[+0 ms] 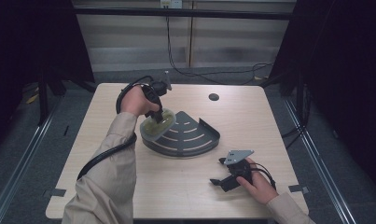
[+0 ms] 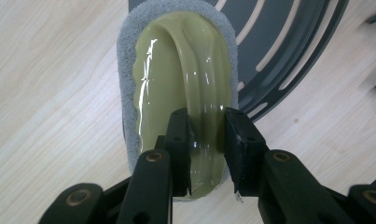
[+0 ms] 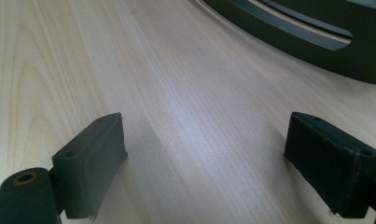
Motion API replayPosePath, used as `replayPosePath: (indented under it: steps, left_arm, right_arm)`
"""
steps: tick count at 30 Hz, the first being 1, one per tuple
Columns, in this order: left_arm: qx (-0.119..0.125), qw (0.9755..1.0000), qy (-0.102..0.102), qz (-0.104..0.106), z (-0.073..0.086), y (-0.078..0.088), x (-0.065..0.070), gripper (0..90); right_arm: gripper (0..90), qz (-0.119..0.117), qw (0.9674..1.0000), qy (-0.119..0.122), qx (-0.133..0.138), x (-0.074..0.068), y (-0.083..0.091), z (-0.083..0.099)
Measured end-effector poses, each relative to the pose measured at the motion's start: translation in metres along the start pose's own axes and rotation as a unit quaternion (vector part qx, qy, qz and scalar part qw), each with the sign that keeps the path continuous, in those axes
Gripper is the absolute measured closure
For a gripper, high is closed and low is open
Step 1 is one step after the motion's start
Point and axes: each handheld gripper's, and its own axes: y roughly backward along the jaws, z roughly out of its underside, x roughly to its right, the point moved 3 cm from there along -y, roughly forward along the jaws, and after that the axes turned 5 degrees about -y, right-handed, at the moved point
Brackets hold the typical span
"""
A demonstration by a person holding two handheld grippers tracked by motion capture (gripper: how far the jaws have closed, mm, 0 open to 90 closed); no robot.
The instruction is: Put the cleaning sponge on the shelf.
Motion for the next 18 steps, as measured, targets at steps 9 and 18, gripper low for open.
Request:
replayPosePath:
  steps: [9, 18]
  left_arm:
    - [-0.001, 0.9998, -0.017, -0.009, -0.009, -0.009, 0.0, 72.0]
    - [-0.002, 0.9996, -0.028, -0.001, -0.014, -0.022, 0.0, 72.1]
  right_arm:
    - [11.6, 0.0, 1.0, 0.0, 0.0, 0.0, 0.0, 0.0]
    - [11.5, 0.0, 1.0, 0.001, 0.0, 0.0, 0.0, 0.0]
